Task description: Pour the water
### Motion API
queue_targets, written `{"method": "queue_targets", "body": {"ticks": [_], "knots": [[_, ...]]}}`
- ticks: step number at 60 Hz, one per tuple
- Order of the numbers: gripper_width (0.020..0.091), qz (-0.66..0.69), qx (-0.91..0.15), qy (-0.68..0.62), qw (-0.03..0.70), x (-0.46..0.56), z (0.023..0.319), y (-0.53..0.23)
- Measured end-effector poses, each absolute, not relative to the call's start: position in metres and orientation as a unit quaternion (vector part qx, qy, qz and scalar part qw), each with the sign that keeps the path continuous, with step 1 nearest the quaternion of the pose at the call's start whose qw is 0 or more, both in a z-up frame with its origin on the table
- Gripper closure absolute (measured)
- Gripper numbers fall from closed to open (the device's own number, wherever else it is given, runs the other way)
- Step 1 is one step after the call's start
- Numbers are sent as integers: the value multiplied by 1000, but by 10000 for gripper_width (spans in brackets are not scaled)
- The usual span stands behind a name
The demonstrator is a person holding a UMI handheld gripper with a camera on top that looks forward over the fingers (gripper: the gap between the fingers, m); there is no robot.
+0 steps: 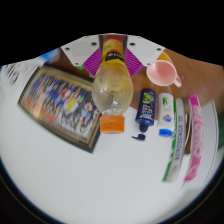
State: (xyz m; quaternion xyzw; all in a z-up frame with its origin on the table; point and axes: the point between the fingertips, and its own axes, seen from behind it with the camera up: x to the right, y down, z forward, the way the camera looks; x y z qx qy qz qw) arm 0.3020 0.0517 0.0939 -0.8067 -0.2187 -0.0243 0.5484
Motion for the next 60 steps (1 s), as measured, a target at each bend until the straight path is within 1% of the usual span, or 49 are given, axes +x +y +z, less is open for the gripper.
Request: {"method": "queue_targets", "body": {"ticks": [6, 19, 21, 32, 33, 34, 35, 37, 42, 45, 47, 49, 50, 53, 60], "knots": [[841, 68, -824, -138, 545, 304, 65, 56], [834, 91, -834, -105, 533, 316, 6, 60], [839, 91, -825, -105, 547, 318, 9, 61], [832, 73, -822, -93, 557, 327, 9, 51], [802, 72, -823, -88, 556, 328, 8, 50], [802, 72, -824, -84, 556, 329, 8, 50], [762, 73, -824, -82, 556, 329, 8, 49], [740, 73, -823, -80, 558, 329, 8, 49], [620, 68, -829, -74, 550, 333, 4, 48], [382, 62, -845, -71, 527, 336, -7, 42], [224, 61, -853, -63, 515, 338, -8, 36], [261, 60, -856, -55, 511, 340, -5, 30], [268, 59, -857, -52, 510, 341, -3, 26], [236, 51, -860, -46, 505, 347, 6, 12], [247, 25, -873, -32, 486, 356, 33, -35]]}}
